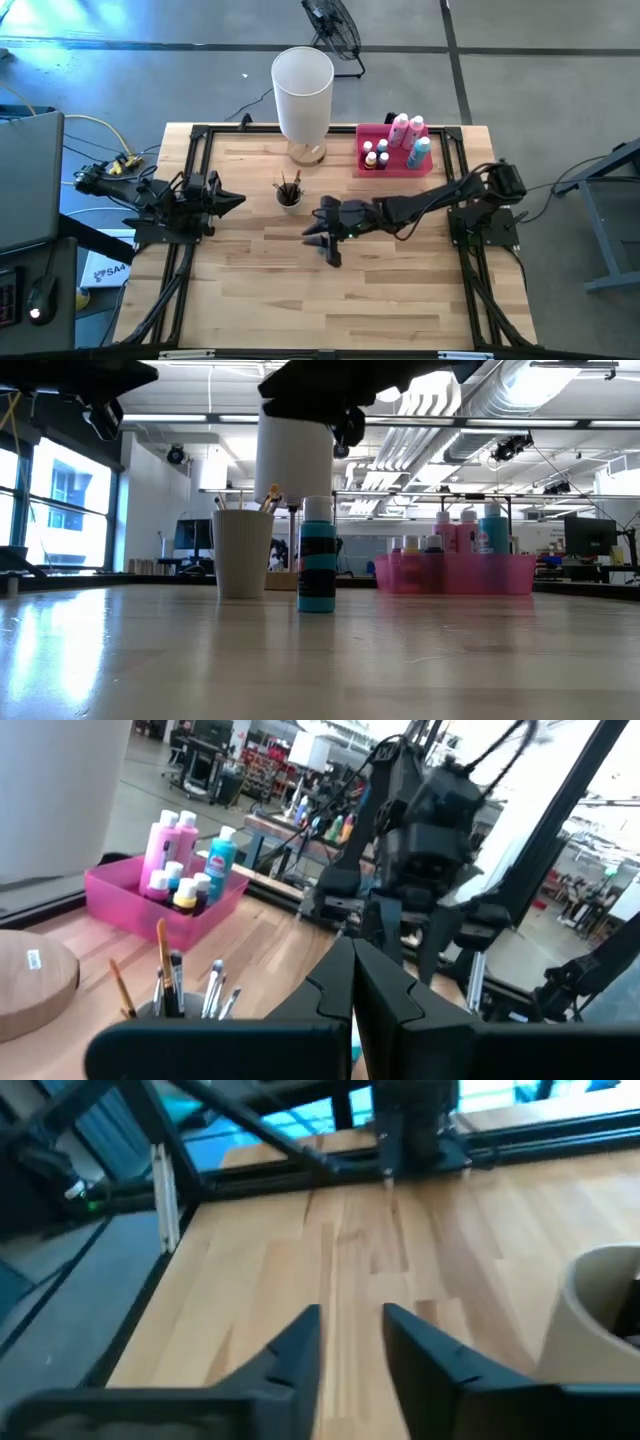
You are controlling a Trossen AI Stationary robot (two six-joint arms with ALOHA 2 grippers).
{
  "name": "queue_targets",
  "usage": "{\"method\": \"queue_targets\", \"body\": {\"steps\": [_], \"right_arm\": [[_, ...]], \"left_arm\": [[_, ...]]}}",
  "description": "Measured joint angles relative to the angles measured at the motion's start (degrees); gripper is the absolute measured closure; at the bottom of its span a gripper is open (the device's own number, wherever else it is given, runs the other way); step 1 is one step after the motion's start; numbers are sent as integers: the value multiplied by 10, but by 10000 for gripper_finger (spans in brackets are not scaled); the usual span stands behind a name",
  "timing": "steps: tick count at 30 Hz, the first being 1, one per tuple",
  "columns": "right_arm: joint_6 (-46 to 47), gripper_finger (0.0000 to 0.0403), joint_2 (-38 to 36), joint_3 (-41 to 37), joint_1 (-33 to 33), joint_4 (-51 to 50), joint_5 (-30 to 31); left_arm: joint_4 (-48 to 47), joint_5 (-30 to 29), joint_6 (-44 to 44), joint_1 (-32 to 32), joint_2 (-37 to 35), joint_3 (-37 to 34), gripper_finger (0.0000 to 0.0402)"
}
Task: Pick & Place Paint Supplies
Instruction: Put the small blue paint bottle into the pink bin
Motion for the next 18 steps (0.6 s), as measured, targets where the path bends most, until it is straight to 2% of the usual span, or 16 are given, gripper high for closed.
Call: {"method": "queue_targets", "body": {"steps": [3, 10, 14, 18], "right_arm": [[-2, 263, 14, 0, 6, -9, -1], [45, 163, 16, 0, 5, -121, 1], [18, 136, 22, 0, 5, -149, -2], [0, 132, 28, -1, 2, -156, 4]], "left_arm": [[6, 0, 0, 0, 0, 0, 402], [8, -2, 0, 0, 0, 0, 402], [6, -2, 0, 0, 0, 0, 402], [5, -2, 0, 0, 0, 0, 402]]}}
